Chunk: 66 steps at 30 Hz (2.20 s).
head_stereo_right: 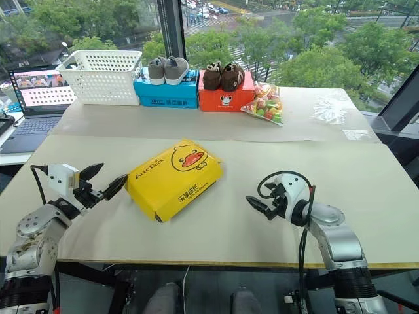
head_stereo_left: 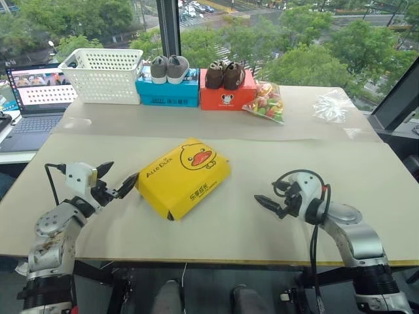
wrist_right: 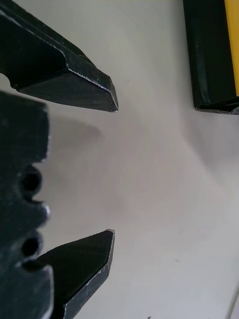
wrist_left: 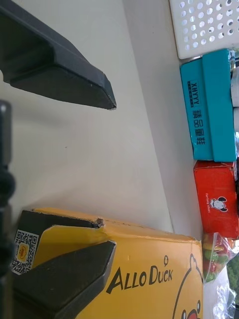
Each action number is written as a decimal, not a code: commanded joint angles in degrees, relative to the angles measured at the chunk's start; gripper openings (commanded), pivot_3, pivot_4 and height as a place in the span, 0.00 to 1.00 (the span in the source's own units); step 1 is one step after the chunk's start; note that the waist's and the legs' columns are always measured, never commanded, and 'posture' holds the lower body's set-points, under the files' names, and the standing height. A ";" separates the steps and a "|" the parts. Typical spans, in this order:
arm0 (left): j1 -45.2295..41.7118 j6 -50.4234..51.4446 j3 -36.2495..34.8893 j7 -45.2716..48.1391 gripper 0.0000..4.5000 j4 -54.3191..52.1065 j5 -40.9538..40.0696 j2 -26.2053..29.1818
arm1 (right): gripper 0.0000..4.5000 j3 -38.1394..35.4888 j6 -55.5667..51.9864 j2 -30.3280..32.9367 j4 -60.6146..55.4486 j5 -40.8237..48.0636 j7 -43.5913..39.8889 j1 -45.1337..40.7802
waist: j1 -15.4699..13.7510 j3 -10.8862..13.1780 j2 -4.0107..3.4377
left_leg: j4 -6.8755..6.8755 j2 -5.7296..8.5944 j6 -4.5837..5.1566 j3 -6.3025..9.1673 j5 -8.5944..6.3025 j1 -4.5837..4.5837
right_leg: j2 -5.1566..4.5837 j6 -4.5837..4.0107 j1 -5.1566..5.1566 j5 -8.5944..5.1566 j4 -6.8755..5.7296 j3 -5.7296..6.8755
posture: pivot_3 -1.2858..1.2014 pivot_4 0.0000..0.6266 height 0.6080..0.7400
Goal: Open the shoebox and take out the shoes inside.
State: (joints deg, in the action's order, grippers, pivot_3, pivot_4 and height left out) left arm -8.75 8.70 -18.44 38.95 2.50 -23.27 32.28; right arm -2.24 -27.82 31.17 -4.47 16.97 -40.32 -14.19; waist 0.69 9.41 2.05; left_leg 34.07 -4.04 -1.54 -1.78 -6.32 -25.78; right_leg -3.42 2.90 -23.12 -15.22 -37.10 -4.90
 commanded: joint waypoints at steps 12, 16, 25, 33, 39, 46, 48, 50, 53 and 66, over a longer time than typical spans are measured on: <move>-16.02 -1.65 1.43 7.99 0.76 17.10 4.18 12.54 | 0.69 -2.60 -3.69 3.38 -1.96 2.20 -0.43 -12.30 | 0.14 0.03 0.06 | -0.12 -0.01 0.08 0.00 0.05 -0.08 | 0.03 0.13 -0.14 0.06 0.01 0.04 | 0.52 0.24 1.00; -22.96 -11.43 8.57 11.13 0.40 28.66 12.90 15.02 | 0.37 0.17 -2.43 2.35 0.07 0.90 -1.25 -13.19 | -0.03 0.03 0.06 | -0.19 -0.01 0.31 0.02 0.20 -0.13 | 0.03 0.08 -0.19 -0.02 0.01 0.11 | 0.52 0.24 1.00; -35.97 -37.91 25.95 5.48 0.01 51.00 34.92 13.18 | 0.01 4.56 -2.49 -0.36 3.84 0.80 -4.57 -13.78 | -0.02 0.03 0.06 | -0.04 0.00 0.32 0.02 0.21 -0.43 | 0.02 0.14 -0.40 0.04 -0.01 0.13 | 0.52 0.24 1.00; -45.77 -48.91 32.35 7.99 0.01 61.28 39.53 4.11 | 0.01 9.95 -6.08 -1.26 3.39 2.43 -11.51 -17.17 | -1.06 0.03 0.06 | 0.21 0.01 0.35 0.02 0.23 -0.98 | 0.06 0.22 -0.92 0.09 -0.21 0.12 | 0.52 0.24 1.00; -41.35 -47.82 31.27 25.27 0.01 51.54 28.63 -1.33 | 0.01 6.67 1.37 -5.02 17.67 0.65 -8.99 -22.69 | -1.05 0.03 0.06 | 0.55 0.01 0.37 0.03 0.21 -1.17 | 0.06 0.25 -1.05 0.09 -0.51 0.11 | 0.52 0.24 1.00; -29.13 -32.29 32.32 32.24 0.01 22.13 18.94 -2.77 | 0.01 5.80 13.01 -3.47 36.31 -4.80 -10.01 -29.60 | -1.17 0.05 0.02 | 0.69 0.02 0.41 0.05 0.20 -1.24 | 0.04 0.28 -1.03 0.08 -0.61 0.10 | 0.52 0.24 1.00; -27.61 -28.18 32.00 31.52 0.01 17.05 18.21 -3.11 | 0.01 6.89 13.19 -3.19 35.63 -5.63 -11.65 -29.19 | -1.07 0.05 0.02 | 0.70 0.02 0.41 0.06 0.20 -1.23 | 0.06 0.28 -1.04 0.08 -0.65 0.10 | 0.52 0.24 1.00; -26.84 -25.55 31.75 30.57 0.01 14.59 18.35 -3.18 | 0.01 8.15 11.52 -2.72 32.22 -5.90 -13.55 -27.57 | -0.95 0.05 0.02 | 0.72 0.02 0.42 0.07 0.20 -1.22 | 0.06 0.29 -1.04 0.08 -0.68 0.09 | 0.52 0.24 1.00; -26.25 -23.82 31.47 28.90 0.01 13.02 19.20 -3.35 | 0.01 10.68 1.82 0.11 17.99 -2.86 -18.15 -21.33 | -0.80 0.04 0.00 | 0.76 0.03 0.43 0.07 0.19 -1.19 | 0.06 0.32 -1.02 0.06 -0.74 0.06 | 0.52 0.24 1.00; -24.16 -14.54 29.83 33.30 0.01 6.62 16.56 0.68 | 0.01 4.42 -1.93 7.22 7.67 -4.94 -11.81 -15.89 | 0.01 0.04 -0.01 | 0.97 0.04 0.44 0.08 0.20 -1.04 | 0.06 0.34 -0.93 0.04 -0.89 0.01 | 0.52 0.24 1.00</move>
State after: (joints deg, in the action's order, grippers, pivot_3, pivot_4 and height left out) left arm -30.46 -6.98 12.67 70.76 11.45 -4.86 31.23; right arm 5.06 -32.18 36.88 3.34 11.99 -52.18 -28.29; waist 0.70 9.45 2.05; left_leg 35.03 -4.00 -1.10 -1.70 -6.11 -26.83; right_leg -3.37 3.24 -24.06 -15.18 -37.98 -4.90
